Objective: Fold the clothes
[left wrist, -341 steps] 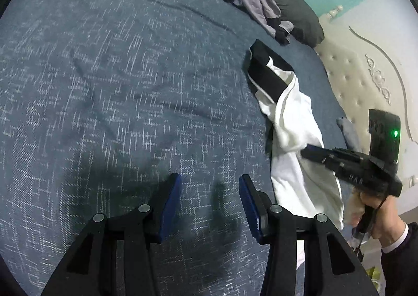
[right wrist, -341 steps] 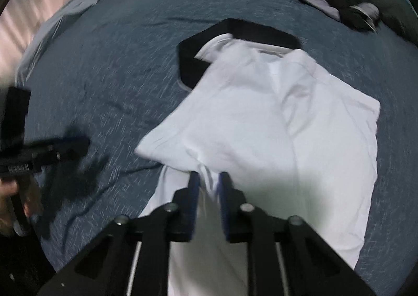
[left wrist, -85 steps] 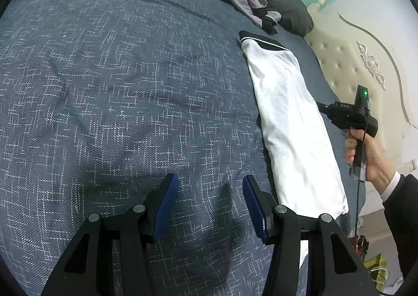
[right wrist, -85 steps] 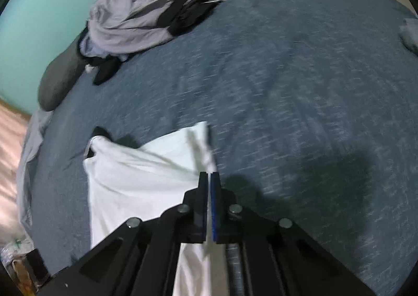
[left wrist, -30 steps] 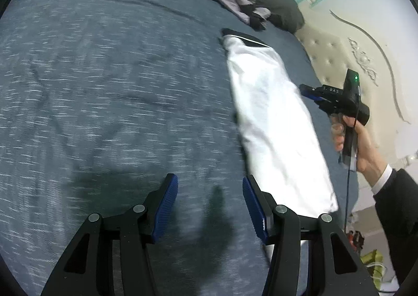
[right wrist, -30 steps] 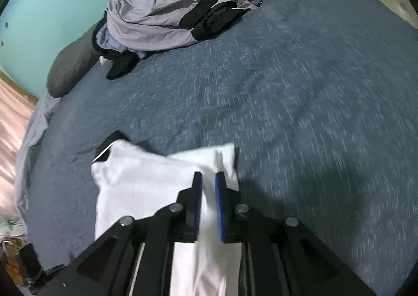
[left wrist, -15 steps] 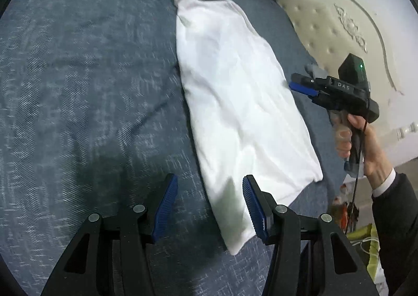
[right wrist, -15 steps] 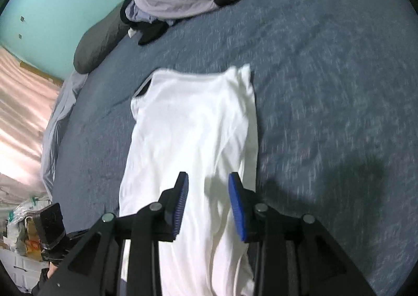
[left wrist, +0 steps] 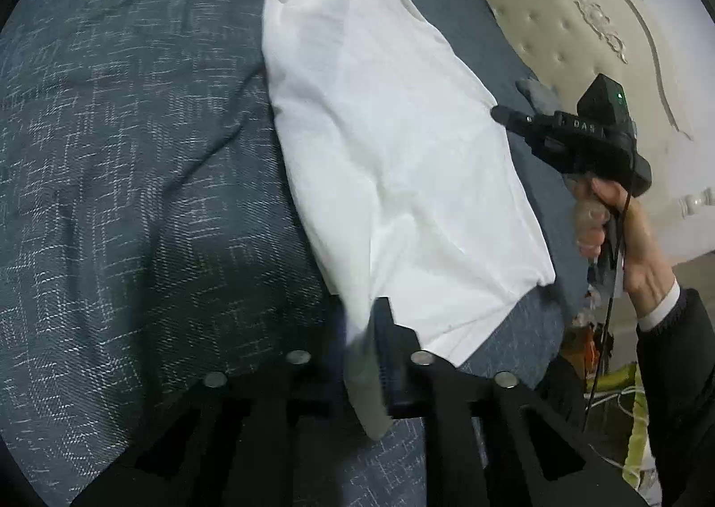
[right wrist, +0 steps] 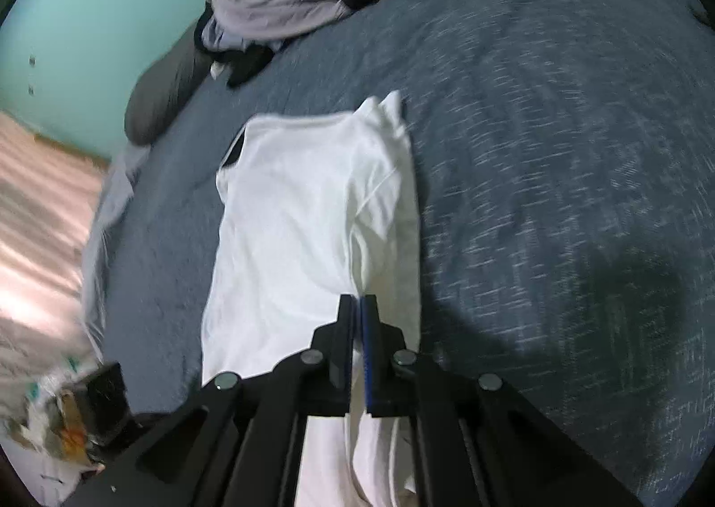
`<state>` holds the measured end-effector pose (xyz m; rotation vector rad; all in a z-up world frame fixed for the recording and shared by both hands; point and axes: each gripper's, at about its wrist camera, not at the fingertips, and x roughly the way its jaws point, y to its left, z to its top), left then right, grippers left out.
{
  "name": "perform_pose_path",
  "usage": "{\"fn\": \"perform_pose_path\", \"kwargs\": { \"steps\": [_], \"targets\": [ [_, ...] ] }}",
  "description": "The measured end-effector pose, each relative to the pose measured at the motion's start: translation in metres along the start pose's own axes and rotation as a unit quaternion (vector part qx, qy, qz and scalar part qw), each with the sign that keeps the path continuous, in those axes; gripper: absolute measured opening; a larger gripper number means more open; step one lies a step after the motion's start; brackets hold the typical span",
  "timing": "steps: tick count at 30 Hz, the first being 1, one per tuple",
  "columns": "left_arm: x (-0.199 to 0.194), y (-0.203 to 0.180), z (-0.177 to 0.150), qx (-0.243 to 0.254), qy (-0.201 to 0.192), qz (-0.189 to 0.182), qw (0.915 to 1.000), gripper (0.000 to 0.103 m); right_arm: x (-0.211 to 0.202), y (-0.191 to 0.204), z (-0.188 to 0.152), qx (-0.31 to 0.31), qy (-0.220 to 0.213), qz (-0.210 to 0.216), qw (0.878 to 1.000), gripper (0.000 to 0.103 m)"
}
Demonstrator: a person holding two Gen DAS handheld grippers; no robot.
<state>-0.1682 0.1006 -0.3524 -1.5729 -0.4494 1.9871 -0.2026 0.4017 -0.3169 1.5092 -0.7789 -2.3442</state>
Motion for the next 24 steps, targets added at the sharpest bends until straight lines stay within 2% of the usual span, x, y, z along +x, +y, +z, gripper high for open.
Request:
{"fn": "perform_pose_path", "kwargs": {
  "steps": [6, 10, 12, 15, 16, 18, 19, 20, 24],
  "targets": [
    [-0.006, -0.006, -0.001, 0.002, -0.006, -0.009, 0.9999, 0.006, 0.000, -0.014, -0.005, 0.018, 0.002, -0.009, 1.000, 0.003],
    [0.000, -0.001, -0.002, -0.004, 0.003, -0.006, 1.0000, 0.006, 0.006, -0.018, -0.007, 0.029, 0.007, -0.014, 0.999, 0.003],
    [-0.001, 0.000, -0.005, -0.009, 0.004, -0.010, 0.9999, 0.007, 0.004, -0.020, -0.007, 0.034, 0.005, -0.003, 0.999, 0.003],
    [-0.005, 0.003, -0.009, -0.008, 0.003, -0.010, 0.9999, 0.009, -0.002, -0.015, -0.007, 0.036, 0.011, 0.013, 0.999, 0.005],
    [-0.006, 0.002, -0.009, -0.007, 0.004, -0.008, 0.9999, 0.014, -0.005, -0.013, -0.007, 0.033, 0.017, 0.013, 0.999, 0.006],
    [-0.006, 0.001, -0.011, -0.004, 0.005, -0.007, 1.0000, 0.024, -0.011, -0.008, -0.012, 0.020, 0.025, 0.010, 0.999, 0.015],
    [-0.007, 0.000, -0.011, -0.002, 0.006, -0.007, 1.0000, 0.029, -0.015, -0.006, -0.017, 0.012, 0.032, 0.011, 0.999, 0.028],
    [-0.007, -0.001, -0.013, 0.000, 0.006, -0.007, 1.0000, 0.031, -0.017, -0.004, -0.022, 0.007, 0.038, 0.012, 0.999, 0.032],
    [-0.010, -0.001, -0.017, 0.004, 0.007, -0.005, 1.0000, 0.032, -0.024, 0.005, -0.045, -0.024, 0.058, 0.013, 0.998, 0.032]
  ]
}}
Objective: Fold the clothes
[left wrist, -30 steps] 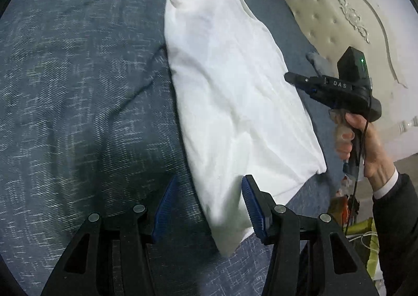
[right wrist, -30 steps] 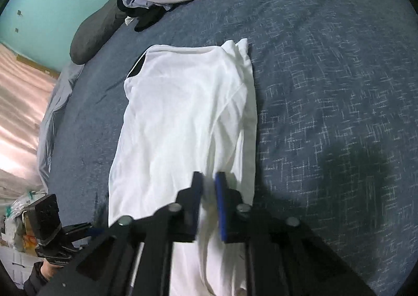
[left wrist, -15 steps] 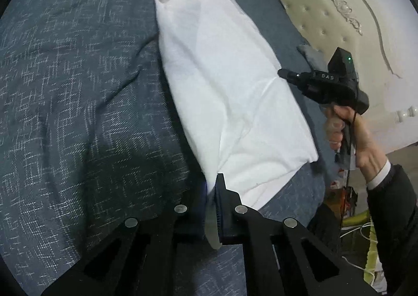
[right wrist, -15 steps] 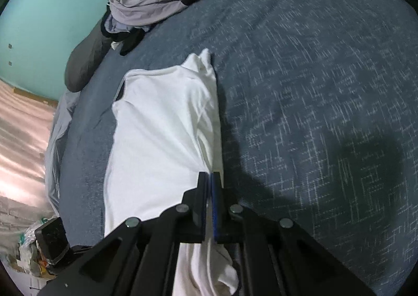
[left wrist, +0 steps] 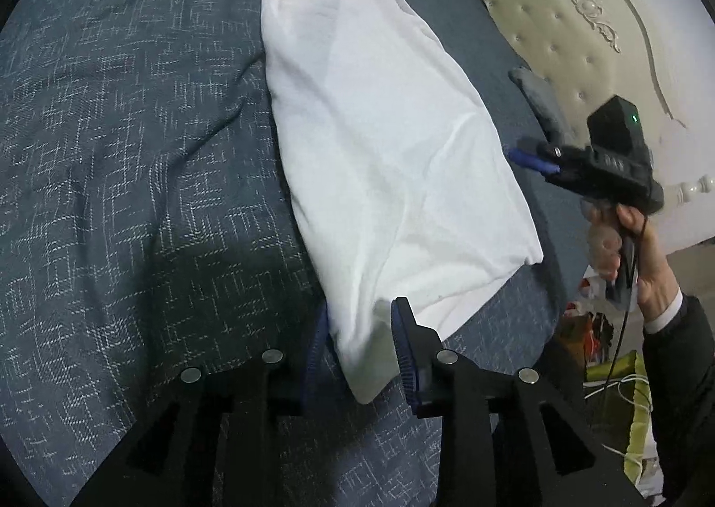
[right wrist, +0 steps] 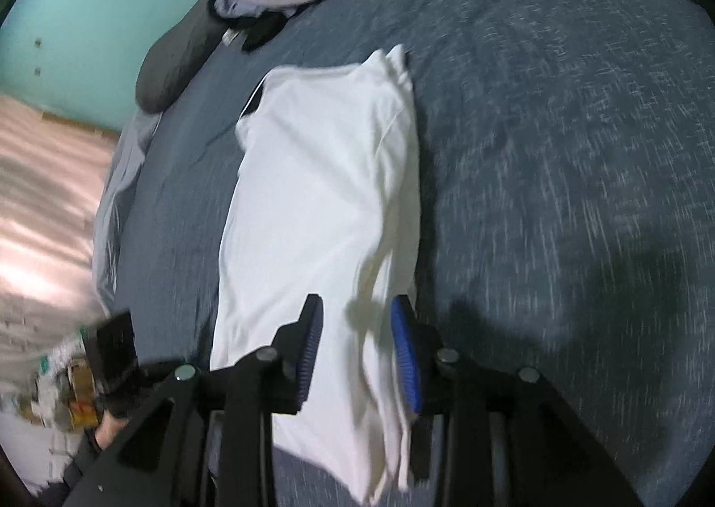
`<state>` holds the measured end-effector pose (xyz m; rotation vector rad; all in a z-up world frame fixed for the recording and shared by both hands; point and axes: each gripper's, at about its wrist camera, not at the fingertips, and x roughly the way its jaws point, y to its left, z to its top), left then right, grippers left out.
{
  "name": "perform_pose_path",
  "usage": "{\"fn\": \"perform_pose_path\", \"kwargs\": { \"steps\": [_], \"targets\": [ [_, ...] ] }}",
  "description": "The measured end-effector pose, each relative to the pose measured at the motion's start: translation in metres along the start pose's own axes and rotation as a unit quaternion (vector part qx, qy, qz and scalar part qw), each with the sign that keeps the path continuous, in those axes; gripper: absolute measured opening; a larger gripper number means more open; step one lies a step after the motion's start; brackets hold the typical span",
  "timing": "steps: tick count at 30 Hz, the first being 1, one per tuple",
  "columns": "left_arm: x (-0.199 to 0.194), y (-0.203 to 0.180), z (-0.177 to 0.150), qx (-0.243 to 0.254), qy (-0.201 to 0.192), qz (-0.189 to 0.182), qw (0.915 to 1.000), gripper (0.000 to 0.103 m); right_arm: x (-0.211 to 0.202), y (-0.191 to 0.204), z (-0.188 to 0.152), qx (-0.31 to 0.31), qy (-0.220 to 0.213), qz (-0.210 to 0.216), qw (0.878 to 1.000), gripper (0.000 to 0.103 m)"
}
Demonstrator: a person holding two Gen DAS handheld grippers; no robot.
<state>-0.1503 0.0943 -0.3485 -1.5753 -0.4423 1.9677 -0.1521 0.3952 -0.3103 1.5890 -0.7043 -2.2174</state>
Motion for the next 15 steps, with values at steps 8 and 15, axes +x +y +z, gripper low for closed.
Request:
{"fn": "perform_pose_path", "kwargs": {
  "steps": [8, 15],
  "targets": [
    [-0.007, 0.003, -0.004, -0.009, -0.001, -0.002, 1.0000, 0.032, 0.007, 0.011, -0.025, -0.042, 0.018, -0.011, 0.999, 0.026],
    [0.003, 0.003, -0.005, -0.011, 0.014, -0.001, 0.9998, 0.030, 0.009, 0.009, -0.032, -0.044, 0.019, -0.022, 0.999, 0.002]
  ]
}}
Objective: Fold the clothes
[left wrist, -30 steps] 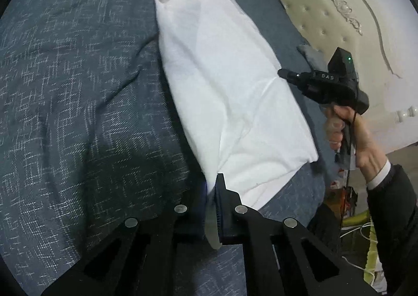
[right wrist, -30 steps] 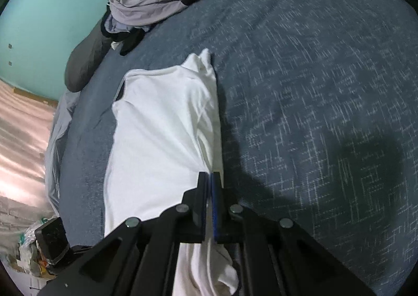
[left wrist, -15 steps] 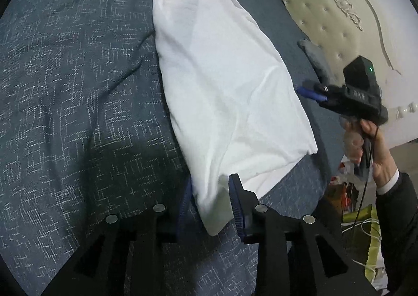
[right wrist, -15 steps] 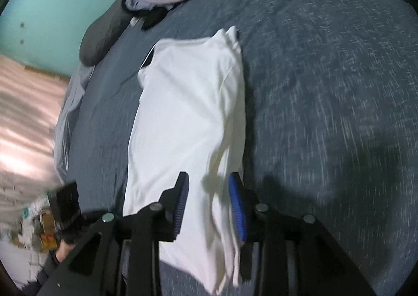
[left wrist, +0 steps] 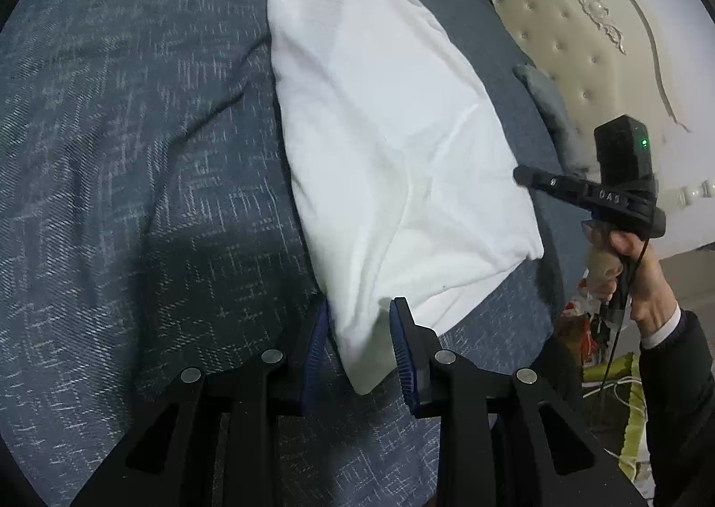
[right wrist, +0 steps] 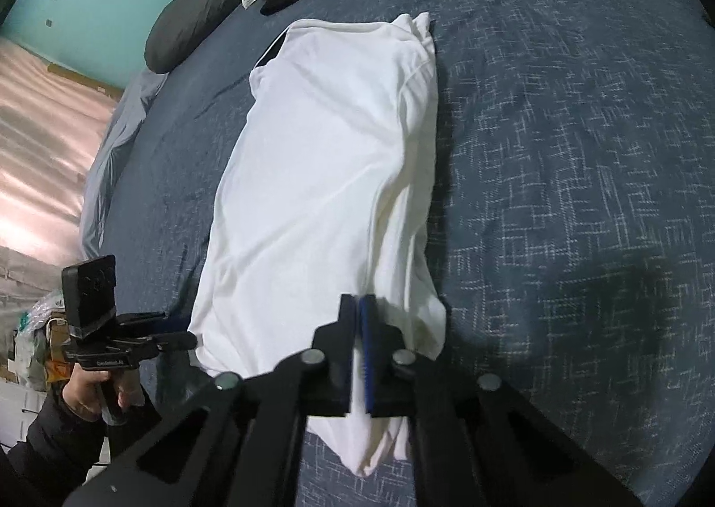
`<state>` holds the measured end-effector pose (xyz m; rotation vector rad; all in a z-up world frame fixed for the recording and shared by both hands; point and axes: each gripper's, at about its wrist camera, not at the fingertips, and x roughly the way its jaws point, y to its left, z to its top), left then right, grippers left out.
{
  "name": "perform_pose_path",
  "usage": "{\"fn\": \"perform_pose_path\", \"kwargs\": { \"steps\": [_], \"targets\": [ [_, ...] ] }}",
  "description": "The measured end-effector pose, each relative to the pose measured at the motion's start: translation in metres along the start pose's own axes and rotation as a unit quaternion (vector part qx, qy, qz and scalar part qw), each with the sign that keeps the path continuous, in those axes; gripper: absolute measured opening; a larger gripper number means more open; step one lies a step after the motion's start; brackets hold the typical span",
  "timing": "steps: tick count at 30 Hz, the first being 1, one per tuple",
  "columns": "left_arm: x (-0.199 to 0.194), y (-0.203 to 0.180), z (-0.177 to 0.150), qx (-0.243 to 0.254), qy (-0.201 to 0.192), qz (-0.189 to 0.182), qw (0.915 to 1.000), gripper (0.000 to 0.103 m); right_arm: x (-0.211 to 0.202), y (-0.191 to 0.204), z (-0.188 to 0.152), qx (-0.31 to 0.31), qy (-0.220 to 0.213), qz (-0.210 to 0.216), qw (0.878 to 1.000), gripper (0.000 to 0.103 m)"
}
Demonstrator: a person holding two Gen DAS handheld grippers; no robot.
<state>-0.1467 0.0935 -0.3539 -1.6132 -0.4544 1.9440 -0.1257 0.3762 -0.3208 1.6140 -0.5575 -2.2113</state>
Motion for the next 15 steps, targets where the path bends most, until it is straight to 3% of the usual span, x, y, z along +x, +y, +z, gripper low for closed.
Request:
{"fn": "perform_pose_path", "kwargs": {
  "steps": [3, 5, 15],
  "targets": [
    [-0.003, 0.000, -0.003, 0.008, 0.000, -0.001, 1.0000, 0.026, -0.010, -0.001, -0.003, 0.003, -0.016, 0.006, 1.000, 0.002],
    [-0.006, 0.000, -0.003, 0.013, 0.000, 0.001, 0.9999, 0.012, -0.017, -0.005, -0.004, 0.011, -0.022, 0.004, 1.000, 0.001],
    [-0.013, 0.000, -0.008, 0.016, 0.000, -0.014, 0.9998, 0.005, -0.010, -0.020, -0.009, 0.042, -0.012, -0.010, 0.999, 0.001]
  ]
}}
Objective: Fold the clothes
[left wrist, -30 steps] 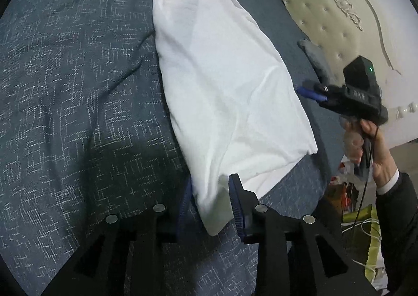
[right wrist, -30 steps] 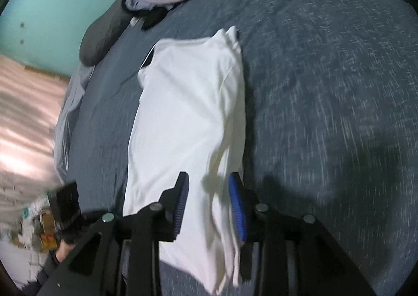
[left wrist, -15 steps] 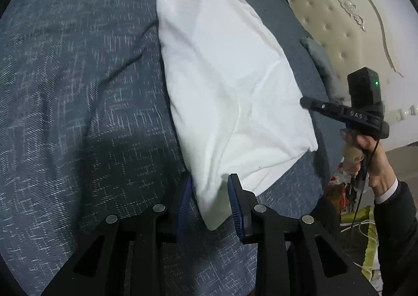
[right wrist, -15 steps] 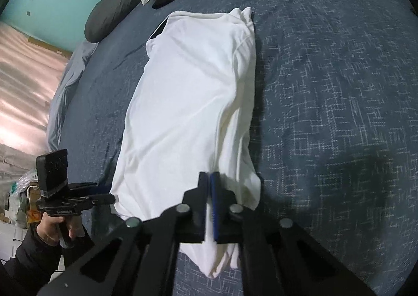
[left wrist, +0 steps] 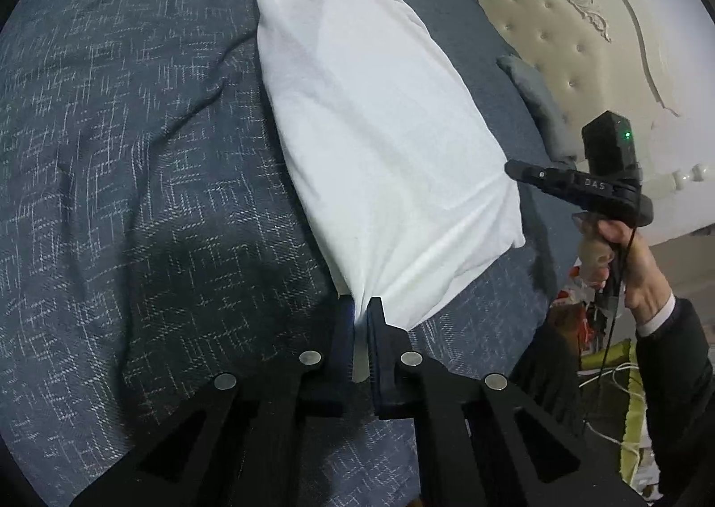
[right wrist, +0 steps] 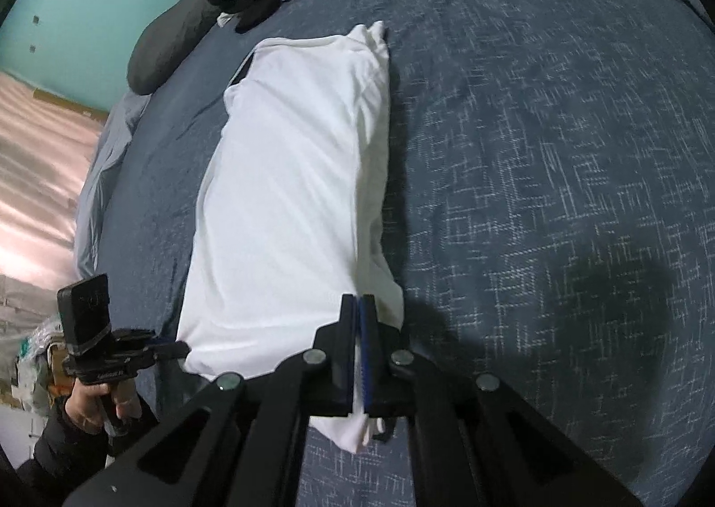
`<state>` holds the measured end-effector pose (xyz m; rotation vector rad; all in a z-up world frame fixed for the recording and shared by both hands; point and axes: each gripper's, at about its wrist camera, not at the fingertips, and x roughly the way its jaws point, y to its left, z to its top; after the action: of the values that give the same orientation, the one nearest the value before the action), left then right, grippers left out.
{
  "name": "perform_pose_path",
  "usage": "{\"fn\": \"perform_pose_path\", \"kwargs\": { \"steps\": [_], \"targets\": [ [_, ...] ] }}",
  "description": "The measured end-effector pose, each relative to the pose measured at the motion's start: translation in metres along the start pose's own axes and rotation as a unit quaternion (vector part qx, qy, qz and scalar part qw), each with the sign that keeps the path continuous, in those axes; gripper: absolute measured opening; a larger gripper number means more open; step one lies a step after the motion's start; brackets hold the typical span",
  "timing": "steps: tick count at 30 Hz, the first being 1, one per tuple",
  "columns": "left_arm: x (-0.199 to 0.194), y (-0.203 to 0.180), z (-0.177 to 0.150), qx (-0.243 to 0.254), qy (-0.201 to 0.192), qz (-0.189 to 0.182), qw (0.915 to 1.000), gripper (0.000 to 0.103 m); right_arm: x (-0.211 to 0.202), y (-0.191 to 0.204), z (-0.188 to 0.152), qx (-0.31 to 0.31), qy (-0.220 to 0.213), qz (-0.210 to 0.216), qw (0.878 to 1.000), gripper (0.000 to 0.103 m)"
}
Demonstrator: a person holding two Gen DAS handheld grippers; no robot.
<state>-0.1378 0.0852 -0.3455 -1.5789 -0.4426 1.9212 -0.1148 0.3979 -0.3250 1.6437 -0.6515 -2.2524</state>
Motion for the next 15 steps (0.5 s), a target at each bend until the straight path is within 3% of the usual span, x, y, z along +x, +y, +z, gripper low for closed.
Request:
{"fn": "perform_pose_path", "kwargs": {
  "steps": [15],
  "targets": [
    [0.002, 0.009, -0.001, -0.012, -0.007, -0.003, 0.9999, 0.006, 0.000, 0.002, 0.012, -0.006, 0.018, -0.007, 1.000, 0.002]
  ]
}}
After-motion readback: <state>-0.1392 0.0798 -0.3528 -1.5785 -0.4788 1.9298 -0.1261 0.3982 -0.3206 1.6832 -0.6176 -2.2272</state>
